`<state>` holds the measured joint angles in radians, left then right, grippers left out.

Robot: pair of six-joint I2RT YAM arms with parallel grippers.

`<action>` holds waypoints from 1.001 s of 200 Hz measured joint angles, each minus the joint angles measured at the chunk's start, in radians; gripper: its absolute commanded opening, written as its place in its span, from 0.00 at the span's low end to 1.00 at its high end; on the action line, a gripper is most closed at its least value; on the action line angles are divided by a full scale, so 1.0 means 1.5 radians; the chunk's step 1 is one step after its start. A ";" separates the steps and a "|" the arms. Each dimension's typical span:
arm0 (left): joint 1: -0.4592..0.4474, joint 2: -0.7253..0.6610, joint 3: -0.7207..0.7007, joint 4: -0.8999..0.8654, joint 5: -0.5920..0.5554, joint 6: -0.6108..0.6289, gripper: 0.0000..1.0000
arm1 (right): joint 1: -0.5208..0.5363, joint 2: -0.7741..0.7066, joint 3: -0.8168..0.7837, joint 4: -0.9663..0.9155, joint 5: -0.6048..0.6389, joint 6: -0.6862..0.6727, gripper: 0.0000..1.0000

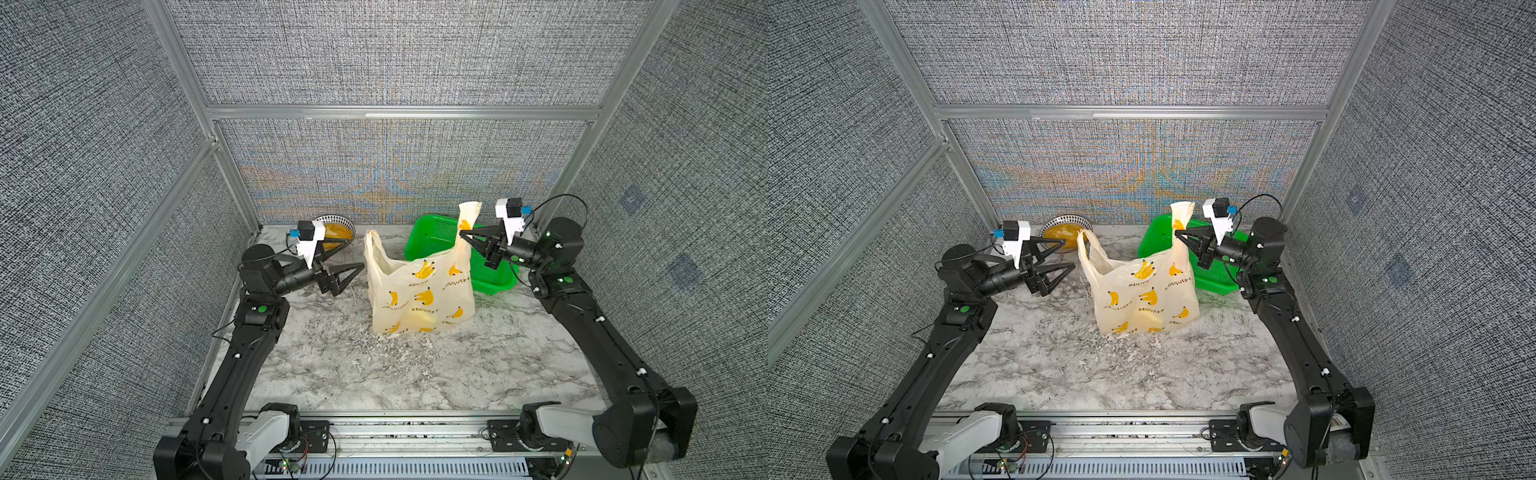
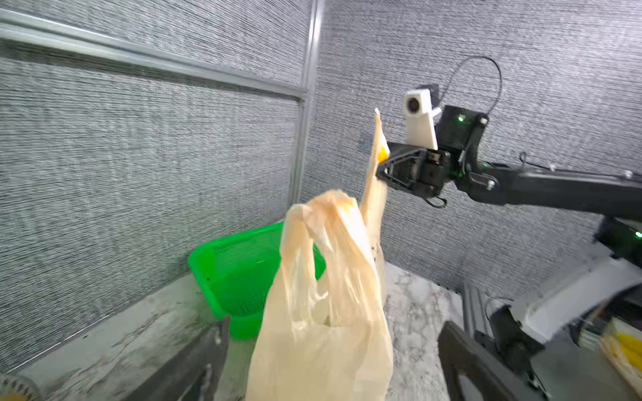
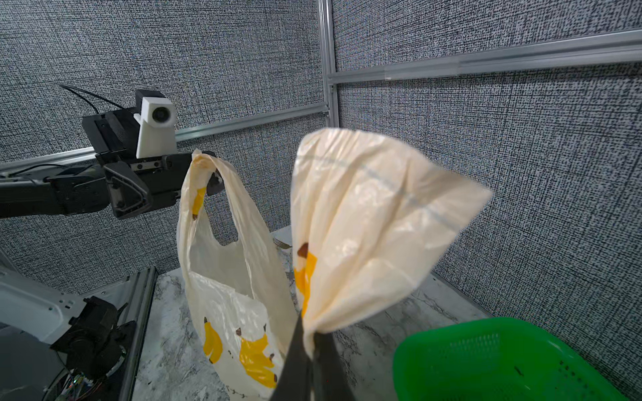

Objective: Place the banana into a plastic bag & tie a knot
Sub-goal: Adjust the plastic bag at the center of the board, then cross the plastic bag at the center of the board.

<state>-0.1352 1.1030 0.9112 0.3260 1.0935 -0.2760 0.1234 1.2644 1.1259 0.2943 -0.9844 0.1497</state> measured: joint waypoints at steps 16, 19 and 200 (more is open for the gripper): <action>0.000 0.030 -0.018 0.024 0.030 0.004 1.00 | 0.000 0.004 0.004 -0.004 -0.006 0.001 0.00; -0.001 0.035 -0.022 0.026 0.035 0.006 0.99 | 0.000 0.005 0.005 -0.004 -0.006 0.000 0.00; -0.043 0.189 0.058 0.049 0.039 0.106 1.00 | -0.001 0.011 0.057 -0.060 -0.014 -0.003 0.00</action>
<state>-0.1993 1.3861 0.9981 0.3988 1.1522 -0.1165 0.1226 1.2808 1.2118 0.2047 -1.0061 0.1448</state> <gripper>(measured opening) 0.993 0.050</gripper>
